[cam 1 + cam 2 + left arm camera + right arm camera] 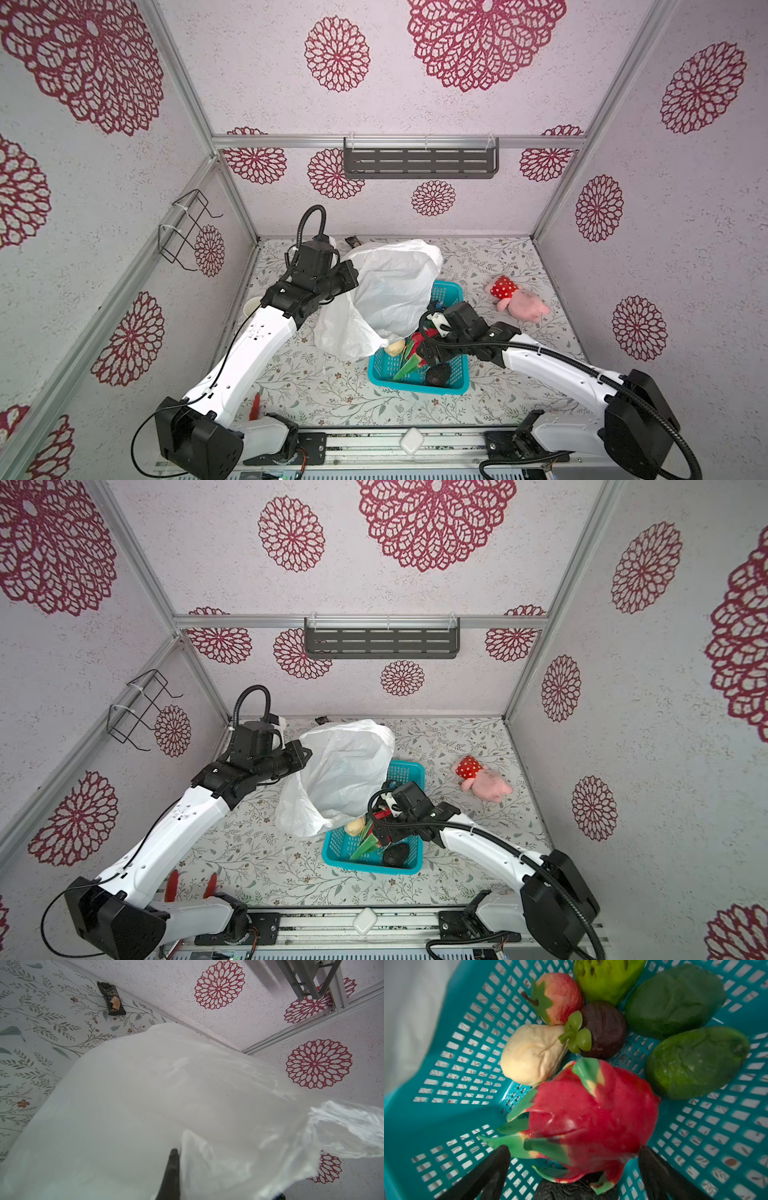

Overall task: Place the fruits into the plastic bag
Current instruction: Move the fruit to the bin.

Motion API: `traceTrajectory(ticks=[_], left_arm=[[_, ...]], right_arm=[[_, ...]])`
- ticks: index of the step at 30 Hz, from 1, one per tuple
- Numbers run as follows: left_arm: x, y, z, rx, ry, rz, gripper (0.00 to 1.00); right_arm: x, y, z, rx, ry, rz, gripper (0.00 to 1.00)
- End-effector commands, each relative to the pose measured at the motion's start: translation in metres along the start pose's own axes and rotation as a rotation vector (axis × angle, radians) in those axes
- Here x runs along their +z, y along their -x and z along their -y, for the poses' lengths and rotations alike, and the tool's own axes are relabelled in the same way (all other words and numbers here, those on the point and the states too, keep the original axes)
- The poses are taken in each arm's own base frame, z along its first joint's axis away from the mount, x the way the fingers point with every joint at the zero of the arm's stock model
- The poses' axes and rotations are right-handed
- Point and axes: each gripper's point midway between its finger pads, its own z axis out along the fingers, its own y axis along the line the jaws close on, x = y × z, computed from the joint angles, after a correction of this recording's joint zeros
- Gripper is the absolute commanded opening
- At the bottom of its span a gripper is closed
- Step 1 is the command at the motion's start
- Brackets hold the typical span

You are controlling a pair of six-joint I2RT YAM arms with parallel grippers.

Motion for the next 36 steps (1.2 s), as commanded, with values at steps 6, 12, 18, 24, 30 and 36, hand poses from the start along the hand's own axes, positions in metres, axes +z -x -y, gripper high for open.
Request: traceTrajectory(ticks=[6,12,18,24,30,36], left_arm=[[-0.001,0.008,-0.004,-0.022,0.026,0.026,0.00],[-0.001,0.007,-0.006,-0.026,0.033,0.022,0.00],[-0.002,0.004,-0.009,-0.025,0.039,0.019,0.00],[-0.004,0.005,-0.010,-0.014,0.041,0.027,0.00],[-0.004,0.006,-0.010,-0.007,0.044,0.031,0.00],[-0.011,0.009,-0.014,-0.018,0.061,0.061,0.00]], right_arm=[[0.013,0.003,0.038,0.014,-0.234,-0.019,0.99],[0.004,0.024,0.067,0.014,-0.429,0.037,0.99],[-0.012,0.045,0.055,0.014,-0.359,0.084,0.99],[-0.035,0.054,0.023,-0.045,-0.199,0.097,0.99],[-0.036,0.053,-0.022,-0.156,0.011,0.086,0.97],[-0.007,0.055,-0.058,-0.236,0.120,0.043,0.85]])
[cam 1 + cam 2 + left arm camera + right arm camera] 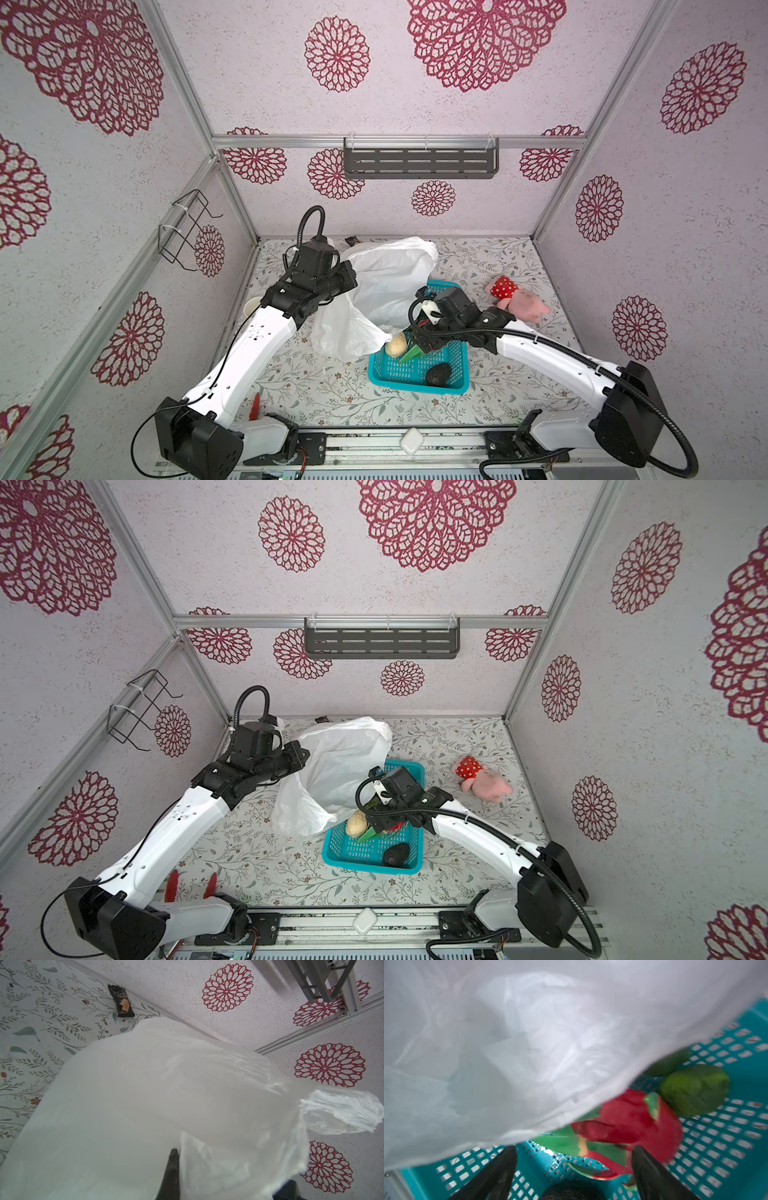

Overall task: Place the fruits into the plastic bag
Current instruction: Move the fruit to the bin, then pick up the fruit from the bin.

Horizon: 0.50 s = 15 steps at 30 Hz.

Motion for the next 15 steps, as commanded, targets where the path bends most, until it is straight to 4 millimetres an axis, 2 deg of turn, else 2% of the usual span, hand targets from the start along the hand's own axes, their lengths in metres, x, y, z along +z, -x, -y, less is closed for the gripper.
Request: traceTrajectory(ticks=[1,4,7,15], left_arm=[[-0.010,0.007,-0.008,-0.020,0.029,0.050,0.00],[-0.014,0.009,-0.016,-0.032,0.060,0.073,0.00],[-0.017,0.008,-0.021,-0.041,0.071,0.078,0.00],[-0.019,0.008,-0.023,-0.044,0.083,0.081,0.00]], right_arm=[[0.012,0.015,-0.028,-0.084,0.100,0.014,0.83],[0.030,0.015,-0.039,-0.117,0.123,-0.012,0.78],[0.047,0.015,-0.042,-0.117,0.137,-0.032,0.77],[0.088,0.004,-0.026,-0.080,0.051,-0.113,0.89]])
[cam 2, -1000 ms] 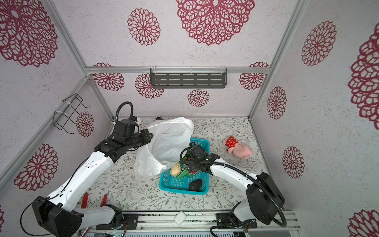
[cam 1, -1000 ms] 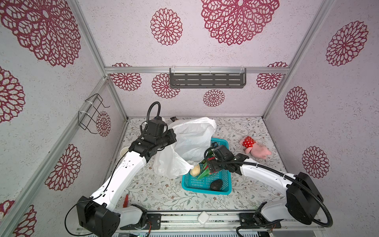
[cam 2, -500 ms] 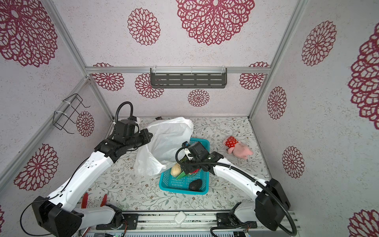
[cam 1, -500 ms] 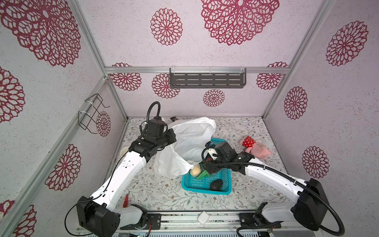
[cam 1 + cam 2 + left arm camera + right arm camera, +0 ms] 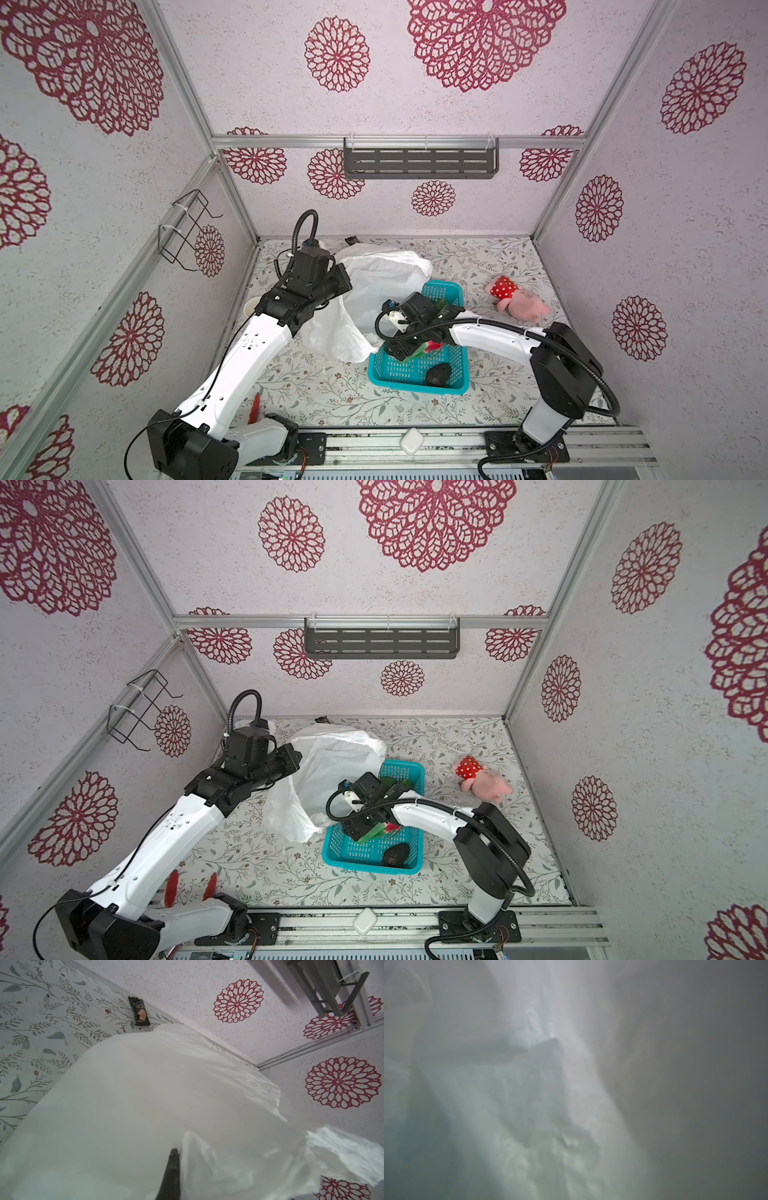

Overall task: Place the fruits into the plastic bag
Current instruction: Pick up the fruit from the bin.

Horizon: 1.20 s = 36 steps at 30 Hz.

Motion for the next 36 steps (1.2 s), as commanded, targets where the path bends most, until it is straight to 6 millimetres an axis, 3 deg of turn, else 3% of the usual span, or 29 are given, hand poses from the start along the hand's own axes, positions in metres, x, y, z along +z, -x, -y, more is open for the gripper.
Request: traceTrajectory(ticks=[1,10,19,22,24,28,33,36], left_arm=[[-0.006,0.005,-0.007,-0.022,0.026,0.023,0.00],[-0.006,0.006,-0.009,-0.015,0.040,0.024,0.00],[-0.002,0.009,-0.008,-0.016,0.048,0.025,0.00],[0.000,0.009,-0.008,-0.017,0.052,0.019,0.00],[0.001,0.009,-0.008,-0.019,0.057,0.014,0.00],[0.003,0.010,-0.009,-0.024,0.072,0.014,0.00],[0.007,0.009,-0.009,-0.028,0.077,0.006,0.00],[0.009,0.011,-0.007,-0.028,0.075,0.007,0.00]], right_arm=[[0.006,0.004,0.010,0.017,-0.050,-0.003,0.90],[0.024,-0.019,0.028,0.003,-0.185,-0.098,0.90],[0.018,-0.031,0.050,-0.014,-0.325,-0.133,0.91],[0.018,-0.030,0.044,-0.015,-0.290,-0.119,0.83],[0.014,-0.026,0.040,-0.011,-0.268,-0.089,0.72],[-0.005,-0.013,0.031,-0.010,-0.233,0.012,0.57],[-0.058,0.010,0.024,-0.006,-0.207,0.175,0.56],[-0.088,0.013,0.021,0.004,-0.181,0.238,0.56]])
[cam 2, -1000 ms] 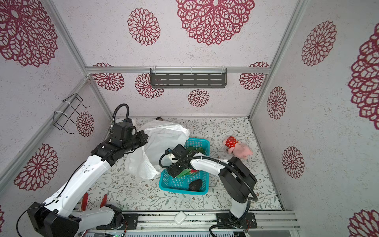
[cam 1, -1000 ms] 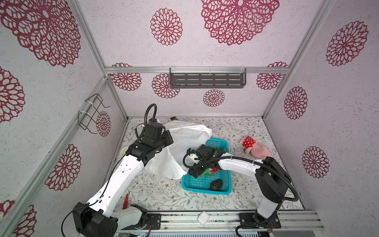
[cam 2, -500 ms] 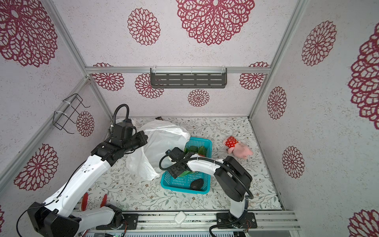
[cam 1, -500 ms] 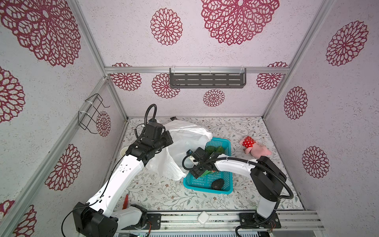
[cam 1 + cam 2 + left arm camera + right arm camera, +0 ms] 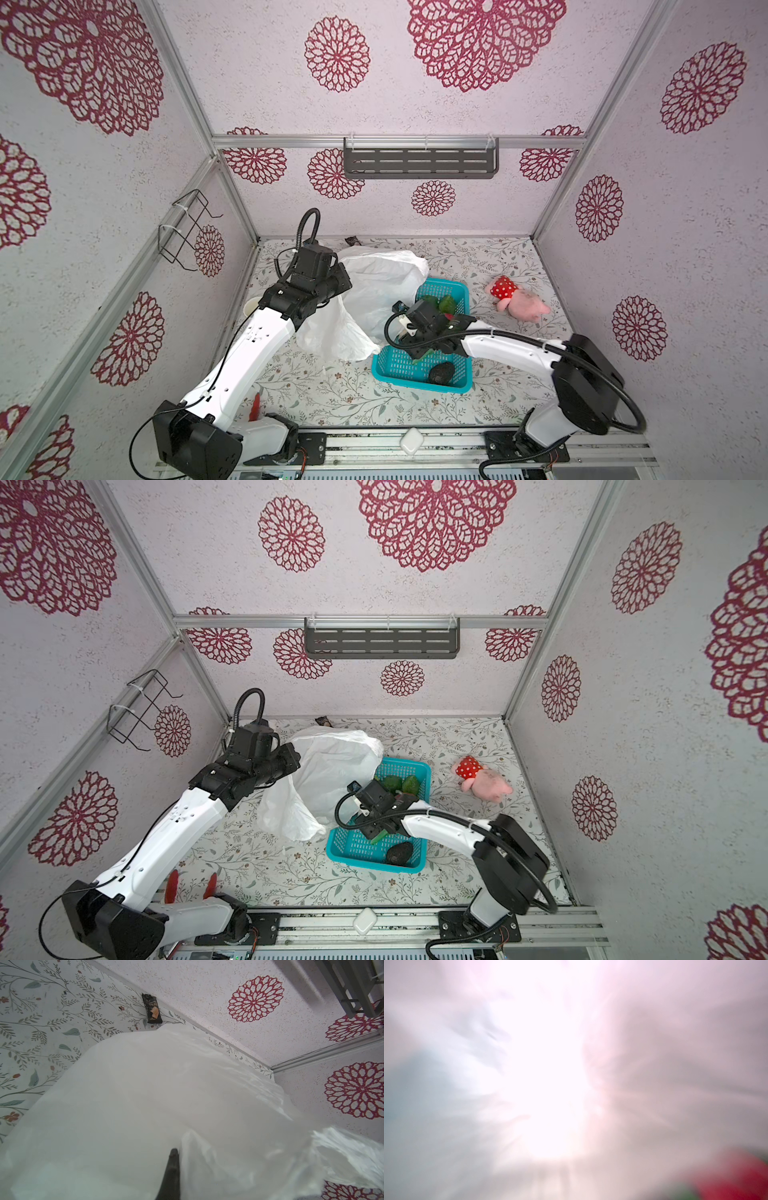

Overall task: Place the fruits into the plastic bag
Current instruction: Pick up the fruit from the bin, then place the fruit in the plastic bag.

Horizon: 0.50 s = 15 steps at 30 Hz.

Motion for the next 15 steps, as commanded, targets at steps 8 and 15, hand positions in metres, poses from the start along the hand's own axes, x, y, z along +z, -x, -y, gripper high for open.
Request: traceTrajectory(ticks=[8,15], left_arm=[[-0.002,0.017,0.010,-0.026,-0.026,0.035,0.00],[-0.002,0.012,0.015,-0.068,-0.073,0.012,0.00]], right_arm=[[-0.112,0.059,-0.009,0.029,0.189,0.301,0.54],[-0.136,0.104,-0.023,0.001,0.275,0.420,0.54]])
